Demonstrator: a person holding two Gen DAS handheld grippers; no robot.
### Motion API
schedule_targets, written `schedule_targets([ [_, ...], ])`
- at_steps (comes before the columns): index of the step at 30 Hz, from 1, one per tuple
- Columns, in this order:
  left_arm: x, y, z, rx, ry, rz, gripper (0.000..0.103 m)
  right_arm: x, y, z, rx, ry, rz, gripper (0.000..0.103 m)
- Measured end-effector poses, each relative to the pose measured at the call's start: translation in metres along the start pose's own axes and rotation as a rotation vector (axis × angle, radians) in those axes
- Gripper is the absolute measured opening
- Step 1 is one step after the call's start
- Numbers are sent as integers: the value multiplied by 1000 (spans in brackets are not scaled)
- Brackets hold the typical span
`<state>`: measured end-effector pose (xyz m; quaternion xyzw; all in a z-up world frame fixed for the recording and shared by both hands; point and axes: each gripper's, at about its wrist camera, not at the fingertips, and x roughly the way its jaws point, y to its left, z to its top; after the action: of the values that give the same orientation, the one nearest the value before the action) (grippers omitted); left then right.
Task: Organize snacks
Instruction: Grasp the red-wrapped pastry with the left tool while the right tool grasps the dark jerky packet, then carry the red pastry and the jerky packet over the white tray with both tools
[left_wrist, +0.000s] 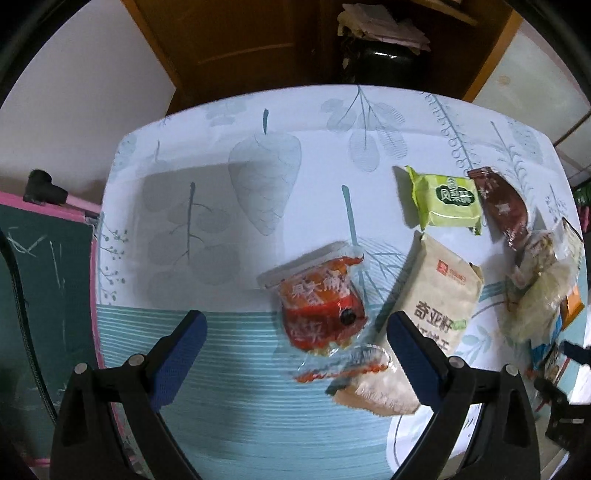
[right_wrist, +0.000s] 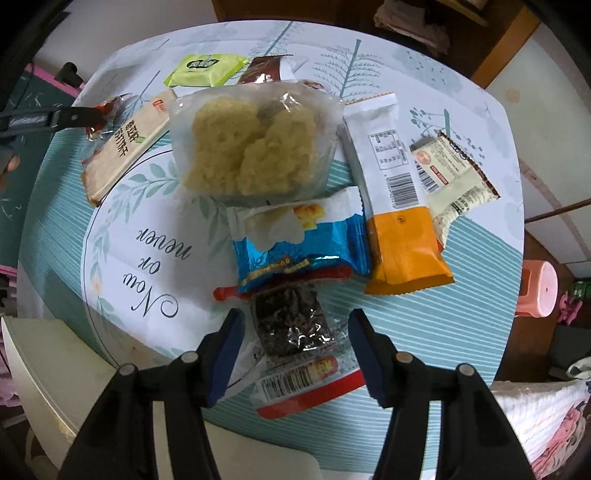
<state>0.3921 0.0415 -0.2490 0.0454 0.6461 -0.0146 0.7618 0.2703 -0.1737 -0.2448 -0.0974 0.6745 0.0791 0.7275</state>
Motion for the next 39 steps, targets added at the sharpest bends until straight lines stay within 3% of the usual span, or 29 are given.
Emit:
schedule_targets([
  [5,16,-2,0,-47,25,-3,95,0,6,-4,-16,14,-11,61],
  [7,23,0,-1,-60,37,-15,78,10,3,-4,9,44,9,66],
  [8,24,1,-1,-70,37,-32,75,13,2,-3,18,60,14,65],
  [10,22,6,-1,-97,12,-51,59,13,1,-3,36,56,19,62],
  [12,22,8,-1,-98,1,-47,53,13,5,-5,15,50,0,57],
  [20,0,12,-21,-97,-51,-24,50,3,3,-15,57,33,20,47],
  [24,-40,10,-38,-65,-112,-46,50,-18,-6,-23,92,-16,39,47],
  [29,-121,3,-71,7,-250,-109,50,-67,-5,-40,132,-140,20,47],
  [39,-270,-37,-182,187,-472,-224,50,-193,19,-103,149,-450,55,47],
])
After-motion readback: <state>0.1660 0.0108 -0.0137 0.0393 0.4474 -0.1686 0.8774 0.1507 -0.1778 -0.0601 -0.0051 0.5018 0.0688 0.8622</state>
